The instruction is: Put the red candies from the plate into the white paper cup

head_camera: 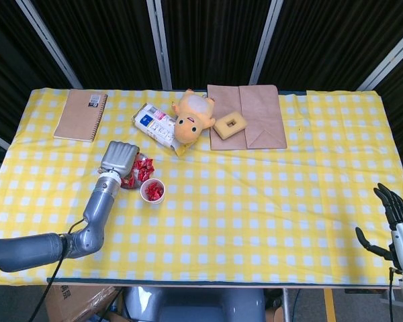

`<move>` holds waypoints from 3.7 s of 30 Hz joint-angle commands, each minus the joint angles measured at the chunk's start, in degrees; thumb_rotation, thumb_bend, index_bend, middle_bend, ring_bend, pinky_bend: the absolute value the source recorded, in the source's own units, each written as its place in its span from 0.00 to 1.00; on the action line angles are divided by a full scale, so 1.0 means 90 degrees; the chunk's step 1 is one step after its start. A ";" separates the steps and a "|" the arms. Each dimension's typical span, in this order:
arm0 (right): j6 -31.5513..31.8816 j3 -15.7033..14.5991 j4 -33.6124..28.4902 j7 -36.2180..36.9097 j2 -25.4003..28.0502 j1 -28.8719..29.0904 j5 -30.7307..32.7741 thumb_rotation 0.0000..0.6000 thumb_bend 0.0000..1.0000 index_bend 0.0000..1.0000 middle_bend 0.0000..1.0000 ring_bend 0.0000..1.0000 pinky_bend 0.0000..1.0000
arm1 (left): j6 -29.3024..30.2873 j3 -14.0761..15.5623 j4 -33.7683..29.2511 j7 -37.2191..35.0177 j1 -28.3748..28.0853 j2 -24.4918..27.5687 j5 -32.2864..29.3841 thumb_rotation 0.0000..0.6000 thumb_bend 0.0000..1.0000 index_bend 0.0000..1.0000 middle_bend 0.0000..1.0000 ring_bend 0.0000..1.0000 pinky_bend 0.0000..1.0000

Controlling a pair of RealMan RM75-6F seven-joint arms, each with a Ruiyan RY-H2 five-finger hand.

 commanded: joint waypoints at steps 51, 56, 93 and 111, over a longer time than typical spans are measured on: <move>0.0087 -0.0006 0.0048 0.0056 -0.0023 0.0001 -0.0067 1.00 0.42 0.00 0.00 0.00 0.00 | 0.0590 0.0361 -0.1379 -0.0669 0.0132 0.0506 0.1073 1.00 0.22 0.32 0.93 1.00 0.99; 0.0072 -0.0008 0.0048 0.0059 -0.0020 0.0003 -0.0058 1.00 0.42 0.00 0.00 0.00 0.00 | 0.0452 0.0474 -0.0831 -0.0628 0.0160 0.0327 0.0846 1.00 0.22 0.31 0.93 1.00 0.99; 0.0001 -0.0015 0.0041 0.0052 -0.0020 0.0020 -0.0026 1.00 0.42 0.00 0.00 0.00 0.00 | -0.0787 0.0699 0.1691 -0.0569 0.0048 -0.1103 0.0841 1.00 0.25 0.36 0.94 1.00 0.99; 0.0019 -0.0014 0.0067 0.0057 -0.0028 0.0016 -0.0033 1.00 0.42 0.00 0.00 0.00 0.00 | -0.0829 0.0720 0.1787 -0.0472 0.0086 -0.1143 0.0821 1.00 0.31 0.39 0.94 1.00 0.99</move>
